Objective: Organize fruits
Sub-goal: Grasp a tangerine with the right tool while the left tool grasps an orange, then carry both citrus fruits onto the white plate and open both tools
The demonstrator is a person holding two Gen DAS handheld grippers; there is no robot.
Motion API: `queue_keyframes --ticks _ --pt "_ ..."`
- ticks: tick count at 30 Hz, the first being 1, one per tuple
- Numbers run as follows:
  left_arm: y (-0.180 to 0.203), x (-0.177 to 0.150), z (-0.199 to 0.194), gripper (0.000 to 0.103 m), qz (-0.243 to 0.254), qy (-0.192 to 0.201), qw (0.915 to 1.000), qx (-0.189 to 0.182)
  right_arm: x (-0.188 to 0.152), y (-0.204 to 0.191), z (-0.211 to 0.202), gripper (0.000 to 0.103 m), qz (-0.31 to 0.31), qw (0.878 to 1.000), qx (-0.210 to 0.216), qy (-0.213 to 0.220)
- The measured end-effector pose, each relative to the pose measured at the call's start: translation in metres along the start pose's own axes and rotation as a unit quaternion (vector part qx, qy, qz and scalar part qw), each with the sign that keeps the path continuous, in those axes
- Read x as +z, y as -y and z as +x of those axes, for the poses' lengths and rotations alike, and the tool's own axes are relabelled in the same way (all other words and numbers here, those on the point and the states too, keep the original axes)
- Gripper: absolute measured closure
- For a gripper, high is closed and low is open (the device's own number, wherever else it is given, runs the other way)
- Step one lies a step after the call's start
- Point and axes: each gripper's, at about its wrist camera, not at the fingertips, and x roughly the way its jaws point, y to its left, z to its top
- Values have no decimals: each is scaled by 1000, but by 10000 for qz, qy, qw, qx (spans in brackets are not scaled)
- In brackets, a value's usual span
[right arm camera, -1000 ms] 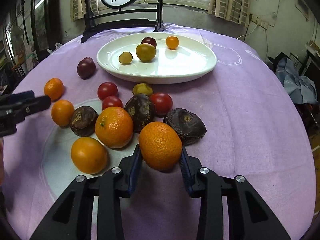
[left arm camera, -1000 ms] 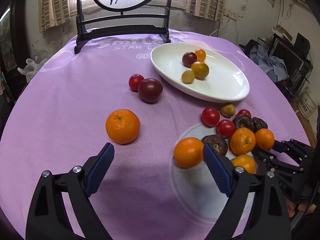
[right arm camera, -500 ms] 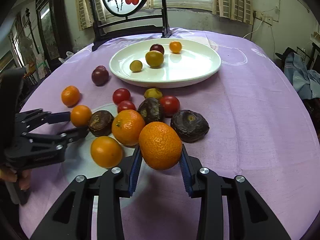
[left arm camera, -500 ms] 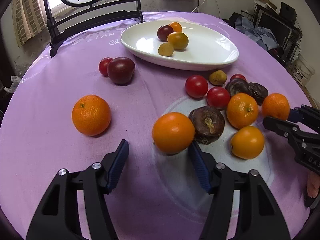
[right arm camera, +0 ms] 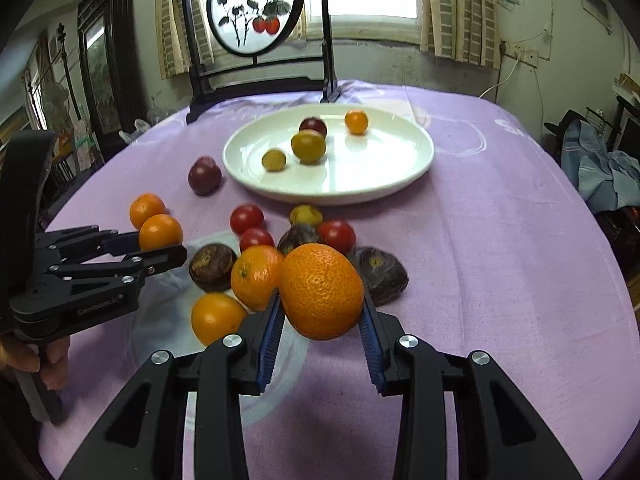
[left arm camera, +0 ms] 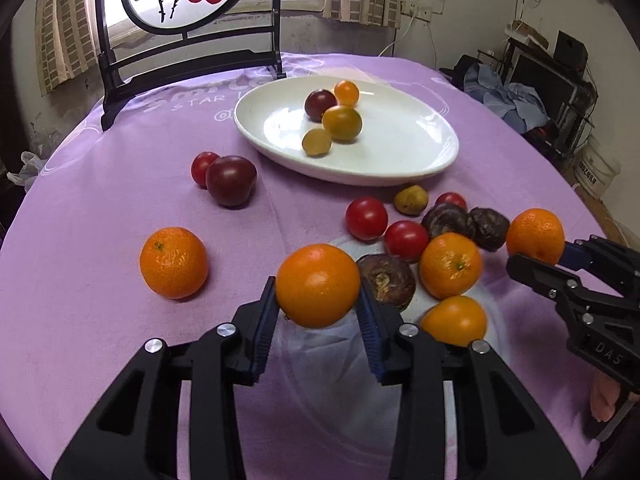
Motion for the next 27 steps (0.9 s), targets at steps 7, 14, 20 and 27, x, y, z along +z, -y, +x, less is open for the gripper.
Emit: queue_keyframes --ticks 7,14,20,27 --pt "4 52 -15 65 -275 274 9991 -144 37 -10 -14 66 -242 9991 35 339" --pt "-5 99 31 65 -665 145 9977 18 78 -6 29 66 -241 9993 -217 190" --pt "-13 120 74 65 -782 -102 9967 204 93 7 74 65 -82 9993 -325 -146" --pt "-18 135 106 41 -803 -230 9959 357 89 15 92 52 -97 9994 -209 -247"
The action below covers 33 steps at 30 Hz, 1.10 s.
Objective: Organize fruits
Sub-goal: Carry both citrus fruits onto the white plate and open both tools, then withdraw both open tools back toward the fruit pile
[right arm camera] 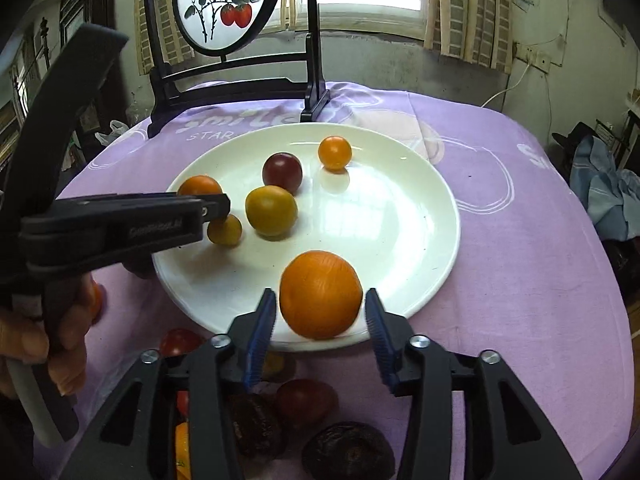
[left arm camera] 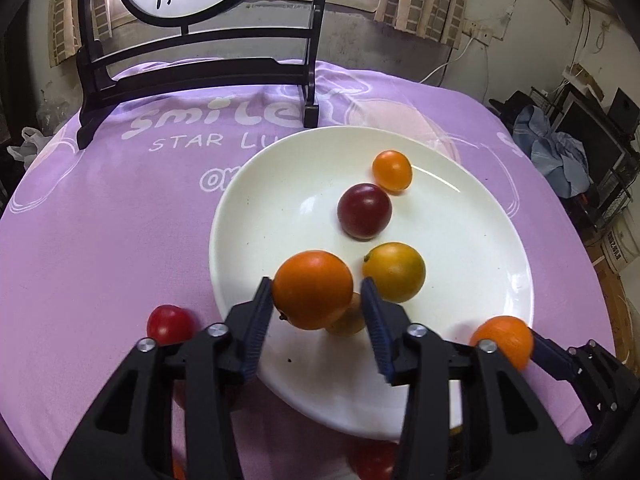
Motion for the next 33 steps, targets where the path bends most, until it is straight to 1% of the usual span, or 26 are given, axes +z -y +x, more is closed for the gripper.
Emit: queue_keyframes --ticks 1,3,8,10,14,18,21,24,26,30,33 --pt "0 1 0 32 -14 13 10000 44 0 2 -1 52 10 10000 39 3" --pt "2 0 -3 31 -28 113 9999 -25 -1 4 -4 52 28 10000 60 19" --pt "2 -11 -19 29 133 137 9998 -68 -2 3 -8 51 13 10000 72 24" --pt "-1 -18 -29 23 138 140 9998 36 -4 1 -13 51 -10 10000 77 40" --pt "-14 -38 -55 21 22 287 9996 -53 -7 -3 -28 49 -85 9997 133 185" --pt "-25 -60 -76 18 9 386 9993 -5 -15 -10 -44 48 -169 9993 172 270" --pt "-32 -76 -89 16 30 475 9988 150 -25 -14 -57 48 -171 9991 236 309" --pt "-38 -91 -100 15 45 493 9985 220 -39 -17 -71 40 -113 9988 331 342" --pt "-42 -100 -105 14 65 465 9986 238 -51 -21 -80 40 -97 9986 367 375" --pt "-51 -120 -111 12 92 419 9988 238 -79 -33 -93 40 -97 9982 517 301" --pt "-58 -132 -112 11 65 444 9984 355 -98 -44 -95 40 -125 9980 613 111"
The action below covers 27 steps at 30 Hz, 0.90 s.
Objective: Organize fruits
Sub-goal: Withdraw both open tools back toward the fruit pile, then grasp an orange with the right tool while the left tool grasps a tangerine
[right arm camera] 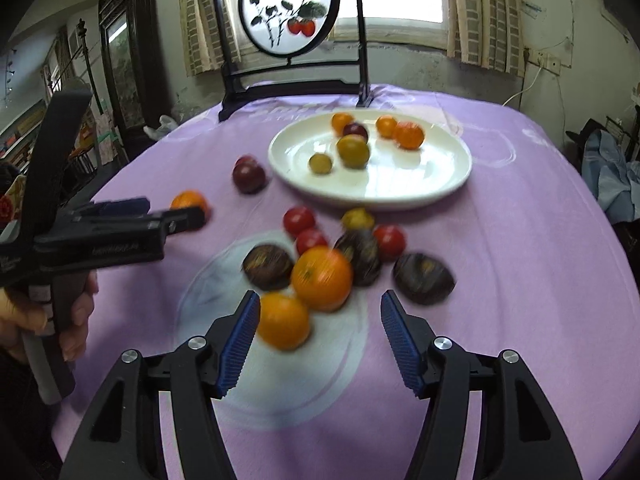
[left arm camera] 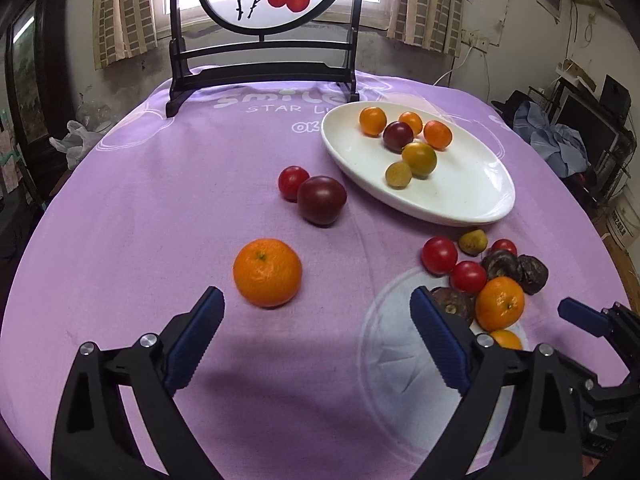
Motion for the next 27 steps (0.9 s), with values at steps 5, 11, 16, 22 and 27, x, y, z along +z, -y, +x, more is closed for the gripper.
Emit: queue_keyframes --ticks 5,11,16,22,27 --pt "-11 -14 3 11 44 13 9999 96 -10 -14 10 40 -25 9994 -62 -353" --pt "-27 -11 4 11 -158 23 9999 -33 -11 -25 30 40 50 9970 -175 -746" --pt "-42 -9 6 11 -475 -63 9988 -32 -7 -33 41 50 35 9964 -292 -796" --pt "-46 -10 11 11 -551 -99 9984 77 -3 -33 44 62 60 9968 -315 -730" --pt "-37 -11 19 11 -340 -102 9992 168 -5 -17 38 62 420 9968 11 -674"
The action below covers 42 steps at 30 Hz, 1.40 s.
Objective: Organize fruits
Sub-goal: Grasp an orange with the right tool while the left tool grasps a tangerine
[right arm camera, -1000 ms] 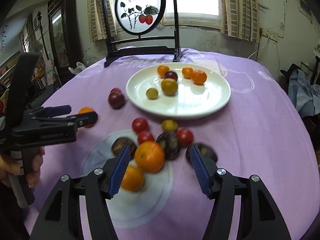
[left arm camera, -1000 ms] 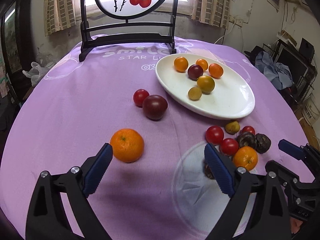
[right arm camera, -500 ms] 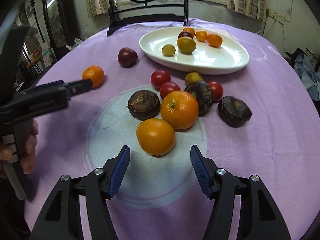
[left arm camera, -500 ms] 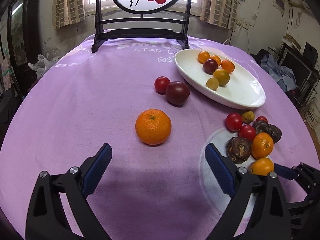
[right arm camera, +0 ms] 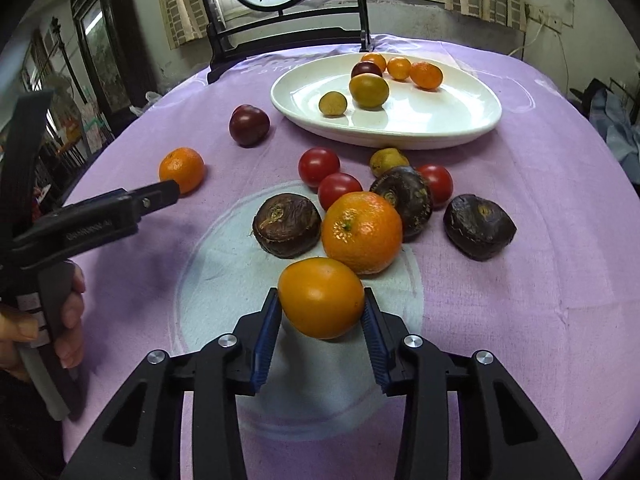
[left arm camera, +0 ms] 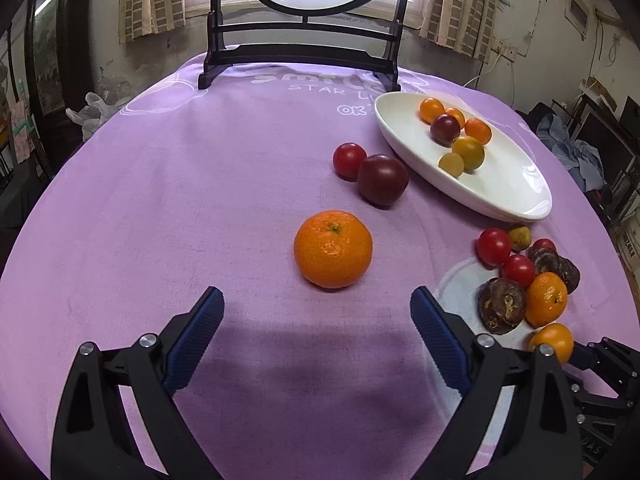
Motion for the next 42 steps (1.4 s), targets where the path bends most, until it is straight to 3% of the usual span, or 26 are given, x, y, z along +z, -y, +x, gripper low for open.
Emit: queue_keyframes --ticks 9,11,12,16,17,22,25,30,34,38,42 --pt "23 3 17 13 361 -166 9989 256 -6 -9 -8 62 -293 9995 49 62" --pt "28 8 23 24 441 -196 9985 267 -7 -10 -9 62 -318 9995 46 62" --pt "31 9 28 34 470 -274 9982 259 -7 -10 -10 62 -326 9994 50 74" --pt "30 14 33 51 358 -297 9984 328 -7 -11 -13 62 -362 9992 97 131" --pt "30 14 32 62 367 -276 9984 339 -7 -11 -14 62 -366 9992 102 133" --pt "30 12 27 63 371 -338 9984 277 -8 -11 -15 62 -380 9990 46 217" --pt "32 11 17 63 341 -440 9984 43 -5 -6 -23 62 -305 9986 24 432" --pt "52 24 -21 63 618 -5 9977 -293 14 8 -58 62 -49 9942 95 1073" --pt "76 47 -37 63 823 167 9941 -683 42 22 -77 62 -203 9894 -160 1432" --pt "101 73 -29 63 879 277 9921 -851 75 38 -60 62 -251 9901 -304 1351" --pt "115 95 2 63 748 151 9946 -709 96 51 -25 62 -168 9926 -475 1103"
